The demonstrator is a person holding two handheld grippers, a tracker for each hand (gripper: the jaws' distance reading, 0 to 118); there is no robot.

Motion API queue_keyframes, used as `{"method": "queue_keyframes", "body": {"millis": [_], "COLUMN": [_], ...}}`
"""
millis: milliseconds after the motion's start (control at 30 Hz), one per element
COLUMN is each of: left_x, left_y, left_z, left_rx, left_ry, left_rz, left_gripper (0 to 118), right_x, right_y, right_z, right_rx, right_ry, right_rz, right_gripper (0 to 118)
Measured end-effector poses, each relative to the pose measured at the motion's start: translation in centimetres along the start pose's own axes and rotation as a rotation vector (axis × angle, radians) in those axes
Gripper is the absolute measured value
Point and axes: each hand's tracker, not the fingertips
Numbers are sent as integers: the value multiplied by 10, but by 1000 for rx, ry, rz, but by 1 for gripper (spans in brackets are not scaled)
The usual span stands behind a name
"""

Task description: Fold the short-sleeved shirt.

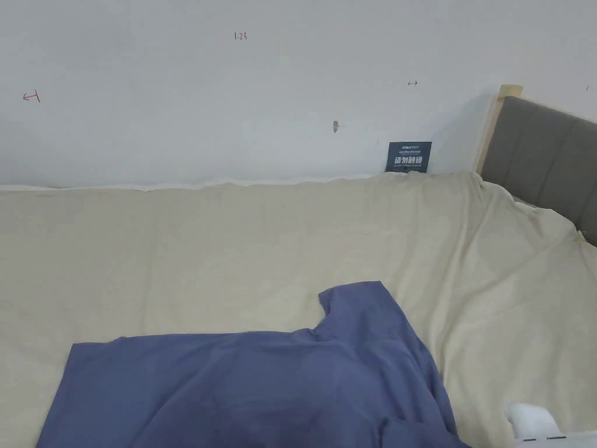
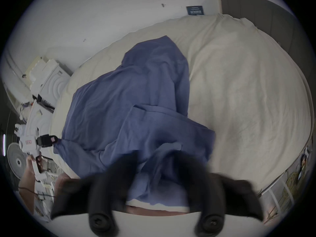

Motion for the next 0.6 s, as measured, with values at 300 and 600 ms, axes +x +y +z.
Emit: {"method": "queue_keyframes", "body": {"millis": [300, 600], "left_x": [-11, 51], "left_y": [-13, -49], "left_z": [62, 128], "left_rx": [173, 595], "left_ry": [15, 161], "left_rz": [64, -156], "left_gripper": [115, 0], "right_x": [-11, -91], "right_y": [-5, -37], "right_z": [62, 98], "right_rx": [155, 547], "right_ry": [-13, 119], "right_rz": [-10, 109], "right_gripper": [116, 0]}}
